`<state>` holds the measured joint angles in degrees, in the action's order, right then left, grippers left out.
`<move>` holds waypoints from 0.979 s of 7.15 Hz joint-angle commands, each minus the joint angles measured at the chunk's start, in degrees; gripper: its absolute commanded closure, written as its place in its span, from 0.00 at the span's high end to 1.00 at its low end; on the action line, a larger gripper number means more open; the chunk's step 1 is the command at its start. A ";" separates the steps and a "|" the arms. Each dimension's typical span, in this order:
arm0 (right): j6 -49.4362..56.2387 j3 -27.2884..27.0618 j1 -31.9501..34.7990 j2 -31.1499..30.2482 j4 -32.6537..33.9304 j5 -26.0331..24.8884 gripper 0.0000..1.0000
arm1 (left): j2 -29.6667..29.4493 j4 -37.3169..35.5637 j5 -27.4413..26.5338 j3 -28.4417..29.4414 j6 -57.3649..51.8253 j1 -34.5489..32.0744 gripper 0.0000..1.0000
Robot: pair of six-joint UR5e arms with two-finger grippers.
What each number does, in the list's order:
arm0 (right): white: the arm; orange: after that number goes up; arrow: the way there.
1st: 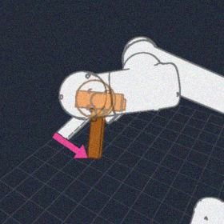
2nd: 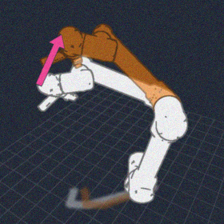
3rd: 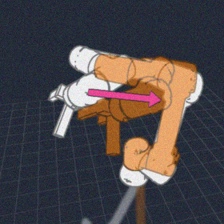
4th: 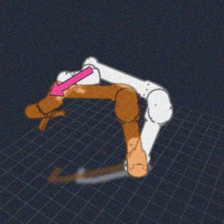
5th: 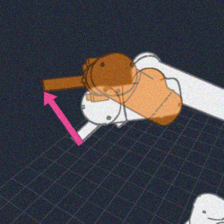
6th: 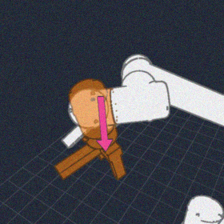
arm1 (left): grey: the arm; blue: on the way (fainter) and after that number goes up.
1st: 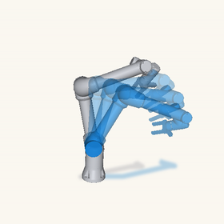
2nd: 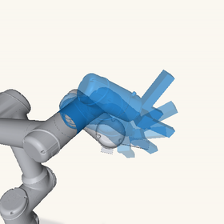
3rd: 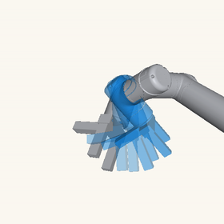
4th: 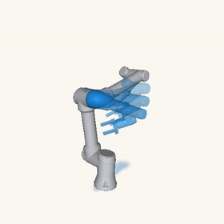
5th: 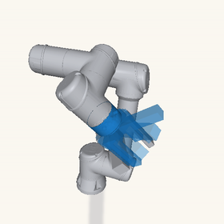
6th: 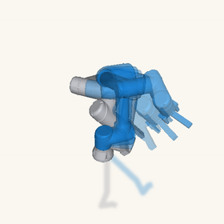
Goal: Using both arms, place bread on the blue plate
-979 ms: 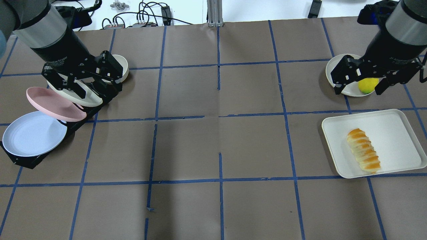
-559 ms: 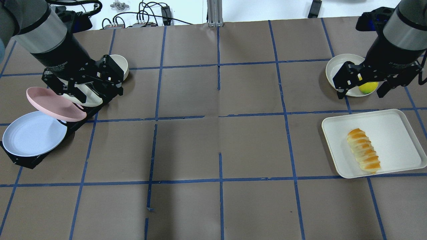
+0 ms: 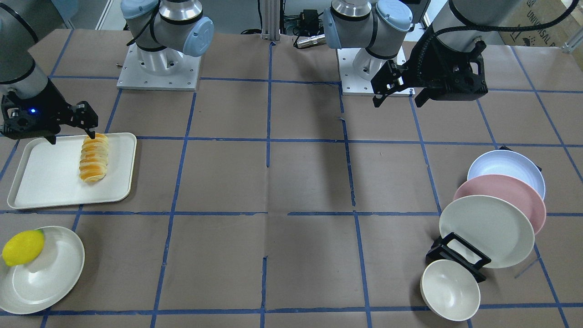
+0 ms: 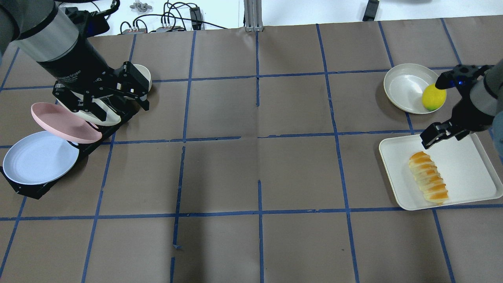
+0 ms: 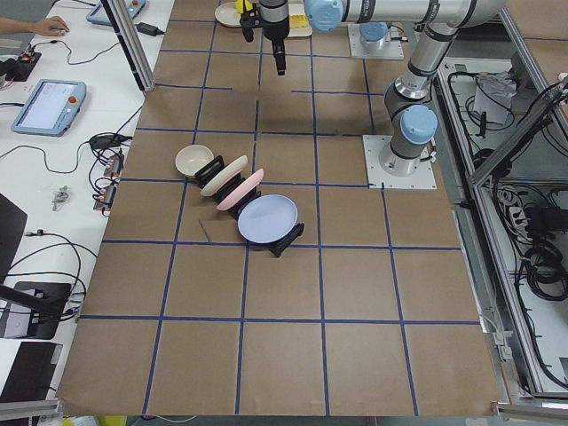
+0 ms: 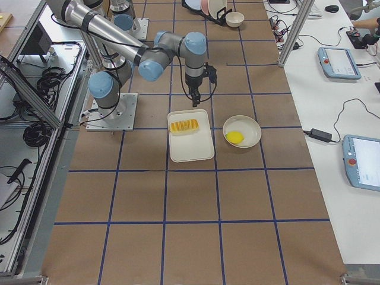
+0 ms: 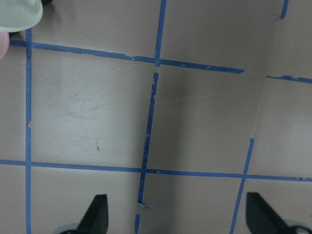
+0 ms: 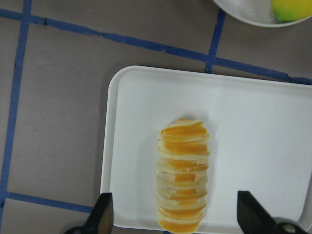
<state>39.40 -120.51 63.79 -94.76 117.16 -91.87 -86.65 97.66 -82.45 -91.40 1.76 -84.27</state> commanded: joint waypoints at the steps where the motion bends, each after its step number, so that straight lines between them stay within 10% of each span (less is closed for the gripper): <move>1: 1.56 -4.55 -1.91 1.58 7.02 -0.15 0.90 | 0.25 0.25 -0.77 -0.79 2.00 -0.11 1.00; 7: 1.12 -7.98 -8.42 10.38 10.64 2.04 0.85 | -0.19 1.05 -10.53 -1.15 -14.58 3.31 1.00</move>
<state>40.66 -127.54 55.51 -84.53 127.93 -90.95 -86.58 98.87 -92.61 -92.49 -12.05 -81.46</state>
